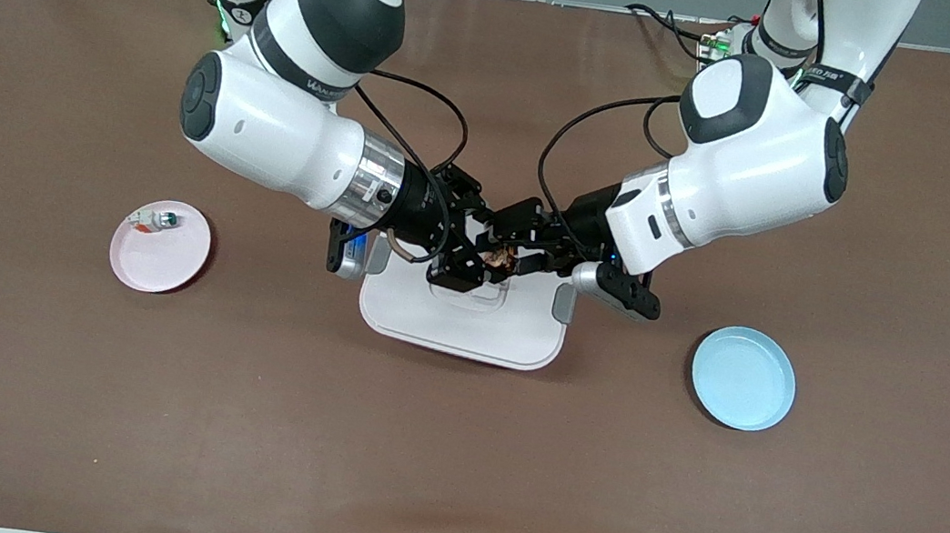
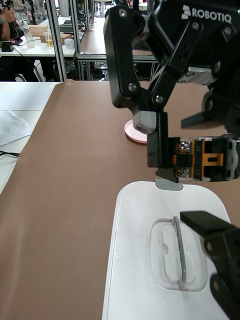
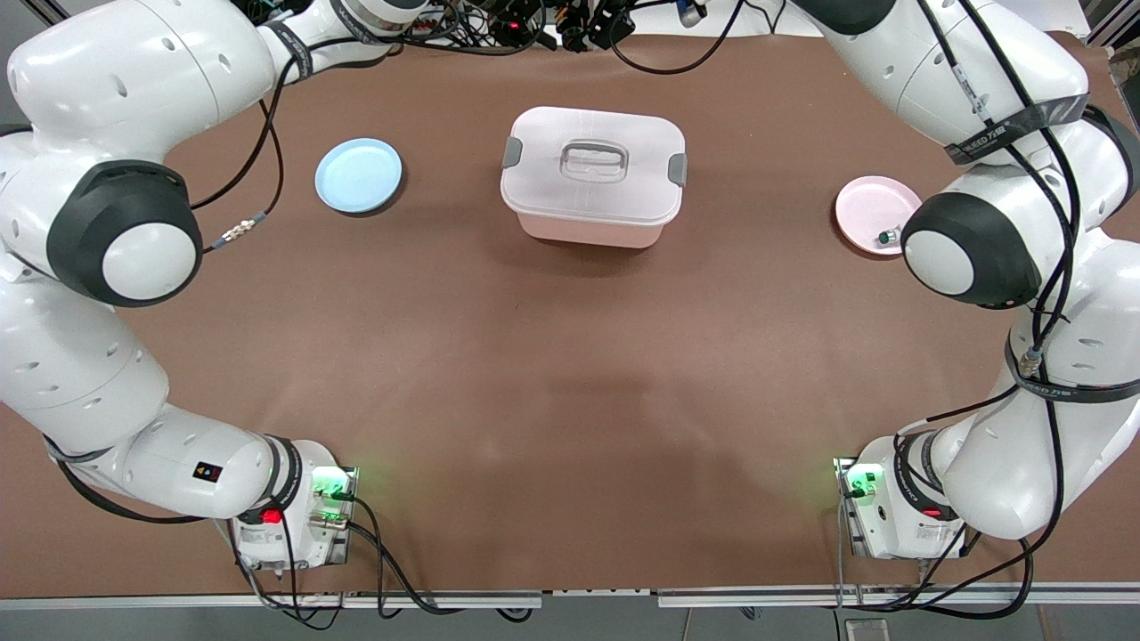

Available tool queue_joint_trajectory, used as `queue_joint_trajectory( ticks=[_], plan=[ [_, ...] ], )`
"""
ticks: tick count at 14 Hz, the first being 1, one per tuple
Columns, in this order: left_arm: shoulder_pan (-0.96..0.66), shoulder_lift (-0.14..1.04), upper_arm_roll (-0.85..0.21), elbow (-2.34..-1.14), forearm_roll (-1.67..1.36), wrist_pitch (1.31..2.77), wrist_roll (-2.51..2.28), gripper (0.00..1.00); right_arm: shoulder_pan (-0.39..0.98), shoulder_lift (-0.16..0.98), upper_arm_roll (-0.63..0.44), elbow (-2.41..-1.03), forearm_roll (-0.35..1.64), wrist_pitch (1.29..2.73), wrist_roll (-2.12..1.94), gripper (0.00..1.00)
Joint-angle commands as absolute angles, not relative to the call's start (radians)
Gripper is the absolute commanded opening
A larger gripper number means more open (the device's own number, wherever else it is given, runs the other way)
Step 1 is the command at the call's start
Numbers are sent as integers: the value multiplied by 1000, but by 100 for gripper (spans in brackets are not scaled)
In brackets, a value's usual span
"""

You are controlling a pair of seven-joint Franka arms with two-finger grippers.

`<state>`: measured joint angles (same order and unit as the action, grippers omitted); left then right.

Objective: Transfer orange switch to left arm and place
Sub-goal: 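Grasp the switch with the left gripper above the white box, then open the right gripper and withdraw while the left gripper carries the switch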

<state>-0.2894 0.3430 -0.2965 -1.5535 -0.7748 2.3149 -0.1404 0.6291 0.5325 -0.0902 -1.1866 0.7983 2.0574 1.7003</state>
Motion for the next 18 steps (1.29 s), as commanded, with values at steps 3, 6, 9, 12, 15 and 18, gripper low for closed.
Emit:
queue_joint_trajectory(
  ticks=[3, 6, 9, 12, 15, 18],
  plan=[
    [-287, 342, -296, -1554, -782, 2316, -91, 0, 623, 554, -89, -1143, 818, 2048, 1713, 0],
    [-287, 342, -296, -1552, -782, 2316, -78, 0, 623, 555, -89, -1143, 818, 2048, 1709, 0],
    [-285, 342, -296, -1552, -782, 2316, -77, 0, 630, 555, -92, -1143, 810, 2048, 1684, 100],
    [-278, 341, -296, -1552, -782, 2312, -78, 0, 617, 554, -97, -1146, 789, 2027, 1544, 100],
    [-244, 302, -295, -1551, -782, 2209, -77, 0, 546, 551, -98, -1144, 756, 1907, 1332, 100],
    [-180, 255, -291, -1548, -782, 2056, -90, 0, 454, 542, -100, -1144, 692, 1754, 1058, 100]
  ],
)
